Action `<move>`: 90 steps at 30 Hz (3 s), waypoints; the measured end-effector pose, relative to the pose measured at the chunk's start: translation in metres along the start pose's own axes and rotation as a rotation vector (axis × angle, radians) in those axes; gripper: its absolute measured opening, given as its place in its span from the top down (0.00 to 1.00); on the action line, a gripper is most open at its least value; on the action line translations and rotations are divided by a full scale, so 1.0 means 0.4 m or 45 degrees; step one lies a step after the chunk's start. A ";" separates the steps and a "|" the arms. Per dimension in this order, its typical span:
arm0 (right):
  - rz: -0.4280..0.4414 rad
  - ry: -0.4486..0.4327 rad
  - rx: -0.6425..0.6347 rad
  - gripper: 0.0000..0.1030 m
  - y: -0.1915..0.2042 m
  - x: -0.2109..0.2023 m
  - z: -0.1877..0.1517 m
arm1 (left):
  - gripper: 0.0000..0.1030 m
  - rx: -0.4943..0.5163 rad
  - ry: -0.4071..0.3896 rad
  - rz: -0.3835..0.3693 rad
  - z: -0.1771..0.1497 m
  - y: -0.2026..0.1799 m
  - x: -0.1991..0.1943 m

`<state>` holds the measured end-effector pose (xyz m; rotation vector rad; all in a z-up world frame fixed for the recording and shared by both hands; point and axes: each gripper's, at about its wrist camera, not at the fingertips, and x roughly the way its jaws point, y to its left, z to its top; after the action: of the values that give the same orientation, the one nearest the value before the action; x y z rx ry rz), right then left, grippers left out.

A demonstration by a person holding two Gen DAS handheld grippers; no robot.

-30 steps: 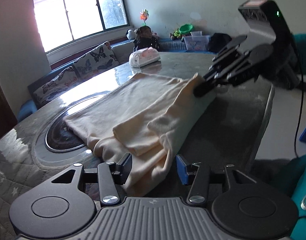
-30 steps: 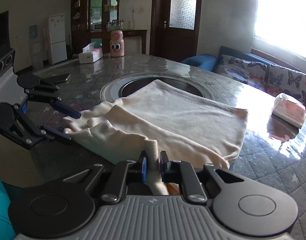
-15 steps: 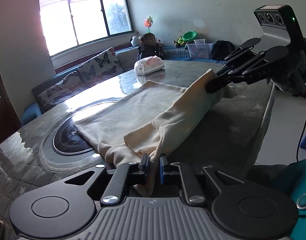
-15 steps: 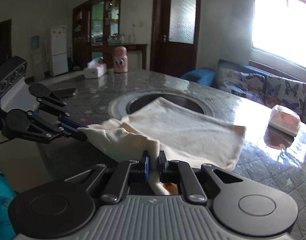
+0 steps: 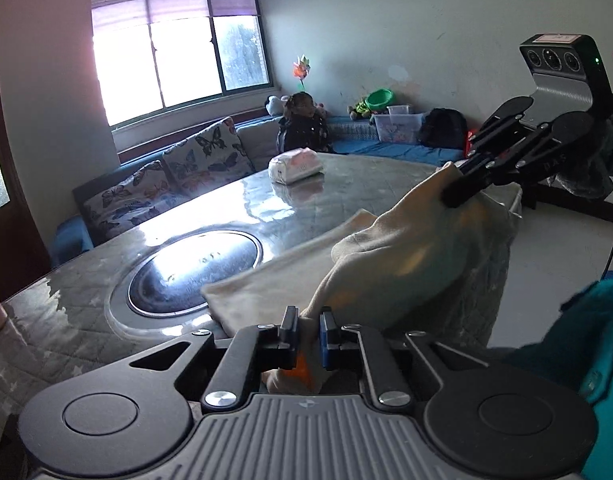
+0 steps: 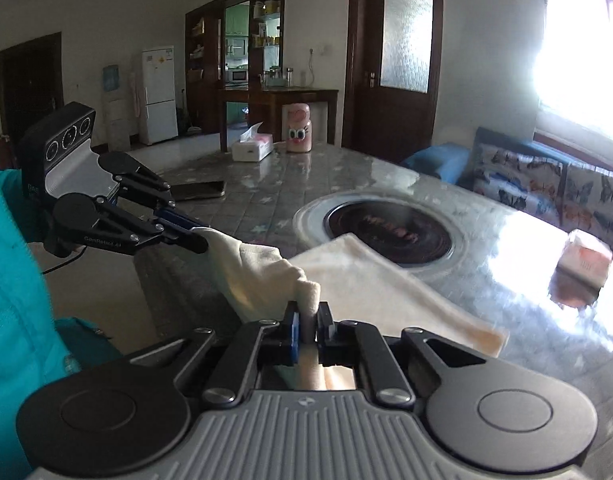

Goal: Fold clothes

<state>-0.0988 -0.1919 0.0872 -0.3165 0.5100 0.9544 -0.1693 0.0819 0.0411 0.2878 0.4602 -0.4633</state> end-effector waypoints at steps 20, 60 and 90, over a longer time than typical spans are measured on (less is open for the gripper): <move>-0.383 0.116 0.294 0.89 -0.344 0.396 -0.013 | 0.88 -0.192 0.186 0.206 0.061 0.282 0.542; -0.291 0.080 0.328 0.81 -0.301 0.375 -0.022 | 0.82 -0.361 0.091 0.051 0.107 0.217 0.455; -0.472 0.119 0.520 0.80 -0.361 0.276 -0.147 | 0.54 -0.468 0.205 0.051 0.104 0.164 0.606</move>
<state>0.0581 -0.2222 -0.0172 -0.0804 0.6899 0.4624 0.0707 0.0354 -0.0305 -0.0213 0.6840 -0.3094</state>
